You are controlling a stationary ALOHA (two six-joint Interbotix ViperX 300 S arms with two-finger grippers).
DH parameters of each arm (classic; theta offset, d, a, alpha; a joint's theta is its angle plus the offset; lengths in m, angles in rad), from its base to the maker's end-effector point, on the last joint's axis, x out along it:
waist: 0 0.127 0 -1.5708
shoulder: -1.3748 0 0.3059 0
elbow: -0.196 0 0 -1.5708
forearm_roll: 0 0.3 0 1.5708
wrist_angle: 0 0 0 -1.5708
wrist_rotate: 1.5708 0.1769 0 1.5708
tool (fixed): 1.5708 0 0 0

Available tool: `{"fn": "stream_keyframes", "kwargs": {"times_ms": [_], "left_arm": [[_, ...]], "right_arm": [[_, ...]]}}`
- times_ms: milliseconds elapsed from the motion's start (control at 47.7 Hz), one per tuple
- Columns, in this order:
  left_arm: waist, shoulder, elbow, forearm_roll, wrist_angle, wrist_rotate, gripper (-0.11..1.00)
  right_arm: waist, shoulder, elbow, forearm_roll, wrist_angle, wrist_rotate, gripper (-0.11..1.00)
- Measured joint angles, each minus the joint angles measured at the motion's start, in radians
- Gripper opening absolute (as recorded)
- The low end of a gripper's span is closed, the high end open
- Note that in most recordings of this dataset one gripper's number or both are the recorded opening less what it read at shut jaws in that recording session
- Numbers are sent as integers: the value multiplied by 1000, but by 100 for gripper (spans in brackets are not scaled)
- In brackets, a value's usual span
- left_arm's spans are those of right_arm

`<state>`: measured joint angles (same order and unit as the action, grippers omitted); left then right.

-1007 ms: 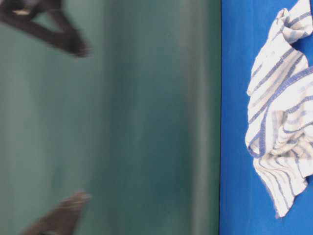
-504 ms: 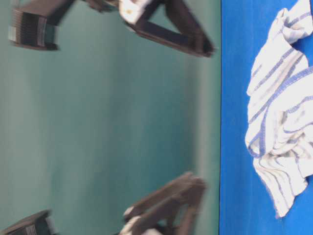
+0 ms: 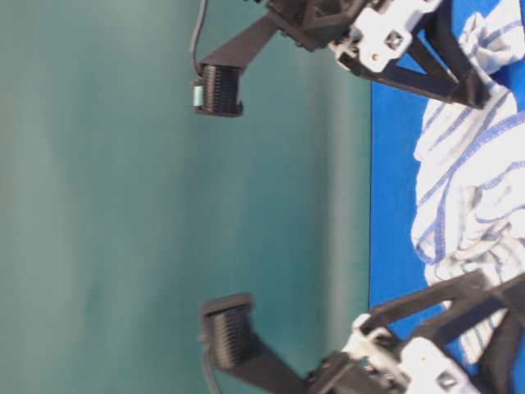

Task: Lift the towel with both arms.

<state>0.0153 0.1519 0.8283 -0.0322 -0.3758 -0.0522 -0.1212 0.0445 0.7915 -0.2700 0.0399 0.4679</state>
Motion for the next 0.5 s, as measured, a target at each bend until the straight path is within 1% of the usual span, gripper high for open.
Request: {"fn": "stream_keyframes", "kwargs": {"times_ms": [147, 189, 231, 273, 336, 399, 441, 504], "left_arm": [[-8, 25, -11, 2, -5, -9, 88], [-9, 25, -12, 2, -3, -9, 85], [-9, 25, -12, 0, -2, -9, 79], [-9, 25, -12, 2, 2, -9, 71], [-11, 25, -12, 2, 5, -11, 52], [-9, 25, -12, 0, 8, -11, 32], [-9, 25, -12, 2, 8, -9, 21], [-11, 25, -12, 2, 9, -11, 6]], "right_arm": [[0, 28, 2, 0, -8, 0, 62], [0, 31, 2, 0, -8, 2, 60], [0, 32, 2, 0, -8, 0, 56], [0, 32, 0, 0, -8, 0, 50], [0, 31, 0, 0, -8, 0, 34], [0, 31, 0, 0, -8, 0, 14], [0, 32, 2, 0, -8, 0, 5], [0, 32, 0, 0, -8, 2, 3]]}}
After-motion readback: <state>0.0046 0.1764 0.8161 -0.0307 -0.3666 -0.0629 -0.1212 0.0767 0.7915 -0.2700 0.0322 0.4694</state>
